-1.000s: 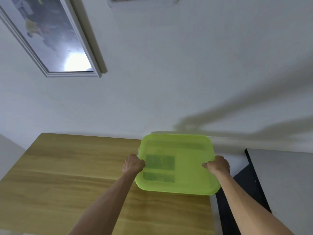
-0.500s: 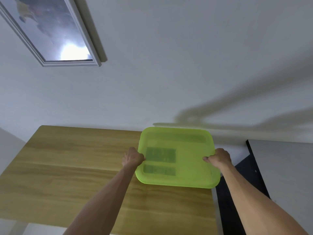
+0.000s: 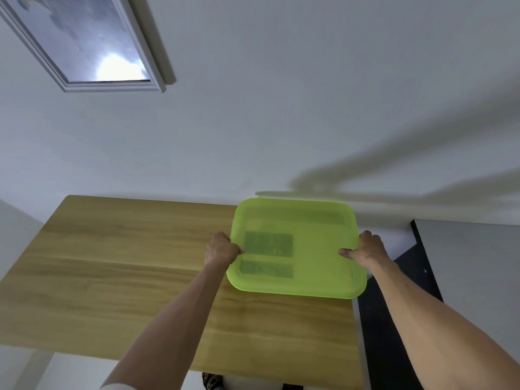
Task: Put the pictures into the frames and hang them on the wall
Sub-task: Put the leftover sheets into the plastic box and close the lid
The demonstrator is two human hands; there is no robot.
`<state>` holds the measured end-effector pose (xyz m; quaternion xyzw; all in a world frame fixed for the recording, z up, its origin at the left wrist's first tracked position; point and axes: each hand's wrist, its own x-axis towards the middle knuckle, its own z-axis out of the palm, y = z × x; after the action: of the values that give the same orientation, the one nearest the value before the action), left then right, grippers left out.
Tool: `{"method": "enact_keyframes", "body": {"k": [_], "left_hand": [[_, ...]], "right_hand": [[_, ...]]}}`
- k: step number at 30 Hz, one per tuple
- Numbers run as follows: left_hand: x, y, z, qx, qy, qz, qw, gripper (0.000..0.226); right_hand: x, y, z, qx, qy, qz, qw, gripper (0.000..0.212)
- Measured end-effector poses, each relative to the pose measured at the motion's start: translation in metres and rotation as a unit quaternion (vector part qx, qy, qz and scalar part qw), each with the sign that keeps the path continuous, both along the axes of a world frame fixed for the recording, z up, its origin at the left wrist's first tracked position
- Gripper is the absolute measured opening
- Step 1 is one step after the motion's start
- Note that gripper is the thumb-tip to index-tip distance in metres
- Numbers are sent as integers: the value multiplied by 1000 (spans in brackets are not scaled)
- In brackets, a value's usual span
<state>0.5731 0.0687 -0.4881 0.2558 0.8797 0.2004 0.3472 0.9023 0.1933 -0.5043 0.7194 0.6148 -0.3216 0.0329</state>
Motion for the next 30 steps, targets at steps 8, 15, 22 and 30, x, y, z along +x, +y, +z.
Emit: {"method": "enact_keyframes", "body": {"k": [8,15,22,30], "left_hand": [[5,-11,-10,71,-7,8,997,49],[15,-16,-8,49,58,-75,994,54],[29,2,-14,4,160,-348,924,90],[36,7,-44,39,237,-347,907,91]], "right_hand": [[9,-8,2,4,24,49,998,64],[1,-20,10,-42,-35,83,995,76],[-27,-33,14,-13,-73,253,965,102],[-30,-33,-15,94,-59,214,971,76]]}}
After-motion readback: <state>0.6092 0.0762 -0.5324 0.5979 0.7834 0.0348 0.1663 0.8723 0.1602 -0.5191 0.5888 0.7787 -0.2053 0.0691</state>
